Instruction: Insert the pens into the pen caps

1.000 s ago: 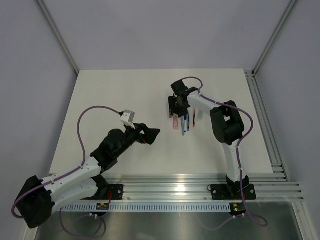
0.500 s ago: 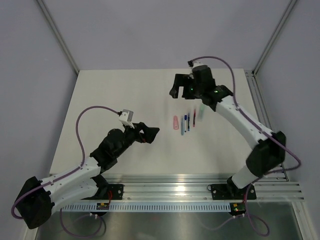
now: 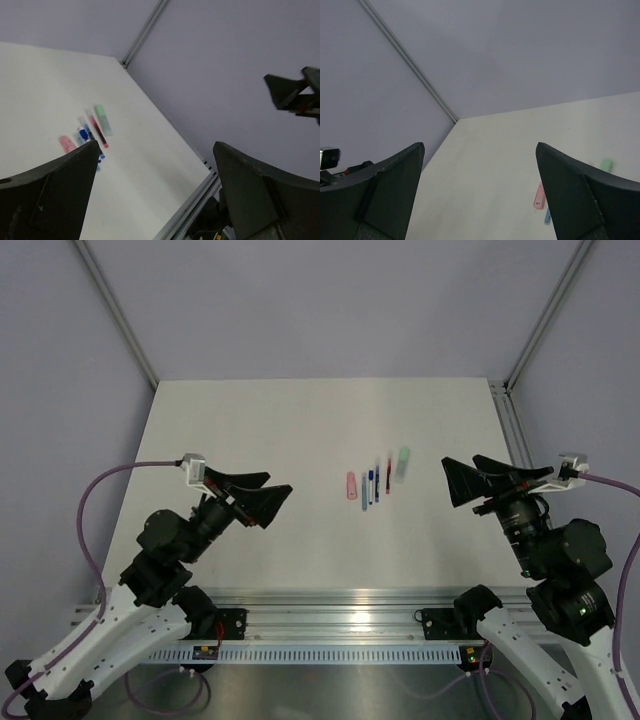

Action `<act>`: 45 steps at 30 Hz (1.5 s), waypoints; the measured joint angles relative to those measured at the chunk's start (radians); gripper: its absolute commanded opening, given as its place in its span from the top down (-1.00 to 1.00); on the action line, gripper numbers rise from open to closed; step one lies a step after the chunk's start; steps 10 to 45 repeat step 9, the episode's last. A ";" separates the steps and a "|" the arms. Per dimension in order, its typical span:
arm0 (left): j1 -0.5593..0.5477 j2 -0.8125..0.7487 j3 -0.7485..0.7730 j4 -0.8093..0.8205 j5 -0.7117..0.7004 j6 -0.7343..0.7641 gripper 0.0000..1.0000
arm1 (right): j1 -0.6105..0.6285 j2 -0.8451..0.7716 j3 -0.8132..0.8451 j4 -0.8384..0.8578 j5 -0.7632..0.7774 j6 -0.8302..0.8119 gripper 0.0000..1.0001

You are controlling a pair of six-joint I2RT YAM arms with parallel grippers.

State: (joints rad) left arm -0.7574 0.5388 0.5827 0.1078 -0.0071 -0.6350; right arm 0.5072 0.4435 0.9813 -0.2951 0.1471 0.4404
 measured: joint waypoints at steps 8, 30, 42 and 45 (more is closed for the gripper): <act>0.000 -0.187 0.138 -0.288 -0.086 0.080 -0.98 | 0.000 -0.153 -0.153 -0.072 0.074 0.012 -0.99; 0.000 -0.198 0.145 -0.323 -0.100 0.092 -0.98 | 0.000 -0.163 -0.171 -0.076 0.080 0.013 -0.99; 0.000 -0.198 0.145 -0.323 -0.100 0.092 -0.98 | 0.000 -0.163 -0.171 -0.076 0.080 0.013 -0.99; 0.000 -0.198 0.145 -0.323 -0.100 0.092 -0.98 | 0.000 -0.163 -0.171 -0.076 0.080 0.013 -0.99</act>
